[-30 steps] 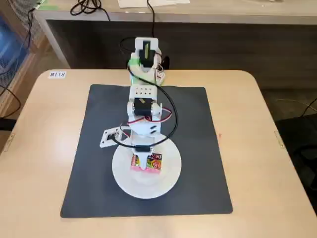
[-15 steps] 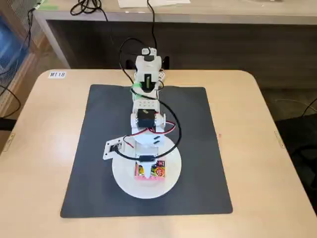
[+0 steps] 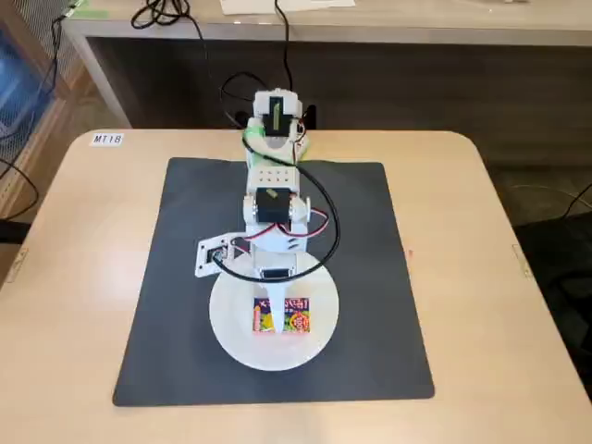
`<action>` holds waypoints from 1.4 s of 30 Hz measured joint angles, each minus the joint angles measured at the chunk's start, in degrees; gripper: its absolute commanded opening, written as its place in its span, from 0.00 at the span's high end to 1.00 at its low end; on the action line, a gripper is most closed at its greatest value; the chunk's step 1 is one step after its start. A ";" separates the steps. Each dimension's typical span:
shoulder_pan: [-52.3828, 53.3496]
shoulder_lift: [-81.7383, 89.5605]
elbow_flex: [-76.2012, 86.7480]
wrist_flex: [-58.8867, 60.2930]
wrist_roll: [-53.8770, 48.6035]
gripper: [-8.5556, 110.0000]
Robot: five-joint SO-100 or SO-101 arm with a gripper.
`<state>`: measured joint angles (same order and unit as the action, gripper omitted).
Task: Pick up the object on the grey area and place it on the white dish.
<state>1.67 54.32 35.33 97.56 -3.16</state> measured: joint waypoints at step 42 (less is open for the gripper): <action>-1.05 110.57 123.05 -52.21 -2.64 0.93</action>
<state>0.62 164.88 158.38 45.35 -5.80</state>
